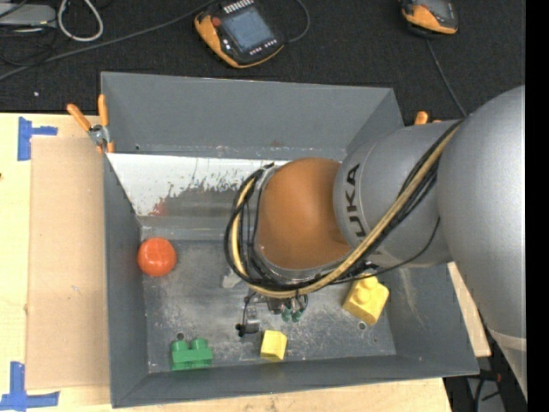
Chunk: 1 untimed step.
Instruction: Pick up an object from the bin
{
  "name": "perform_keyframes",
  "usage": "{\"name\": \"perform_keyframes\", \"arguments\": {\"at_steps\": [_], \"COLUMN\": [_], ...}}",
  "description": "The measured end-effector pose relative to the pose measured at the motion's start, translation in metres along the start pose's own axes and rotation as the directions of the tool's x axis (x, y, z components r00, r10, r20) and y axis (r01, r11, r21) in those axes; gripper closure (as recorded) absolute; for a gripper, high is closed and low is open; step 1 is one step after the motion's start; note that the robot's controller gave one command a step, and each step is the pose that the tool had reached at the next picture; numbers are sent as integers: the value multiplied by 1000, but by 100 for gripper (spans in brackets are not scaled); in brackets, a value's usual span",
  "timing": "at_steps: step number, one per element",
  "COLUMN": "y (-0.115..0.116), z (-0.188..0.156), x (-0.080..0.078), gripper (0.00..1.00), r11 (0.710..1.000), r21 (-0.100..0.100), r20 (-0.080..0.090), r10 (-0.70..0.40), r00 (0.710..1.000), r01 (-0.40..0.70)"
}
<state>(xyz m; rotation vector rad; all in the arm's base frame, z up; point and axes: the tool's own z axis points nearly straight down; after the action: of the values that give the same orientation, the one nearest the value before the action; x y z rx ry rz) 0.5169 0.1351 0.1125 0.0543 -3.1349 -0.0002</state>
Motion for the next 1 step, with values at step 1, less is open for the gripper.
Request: {"name": "perform_keyframes", "arguments": {"at_steps": [1], "y": [-41], "z": [35], "x": [-16], "gripper": [0], "r11": [959], "r21": [-1], "r20": [0], "r10": [284], "r00": [959], "r01": [-284]}}
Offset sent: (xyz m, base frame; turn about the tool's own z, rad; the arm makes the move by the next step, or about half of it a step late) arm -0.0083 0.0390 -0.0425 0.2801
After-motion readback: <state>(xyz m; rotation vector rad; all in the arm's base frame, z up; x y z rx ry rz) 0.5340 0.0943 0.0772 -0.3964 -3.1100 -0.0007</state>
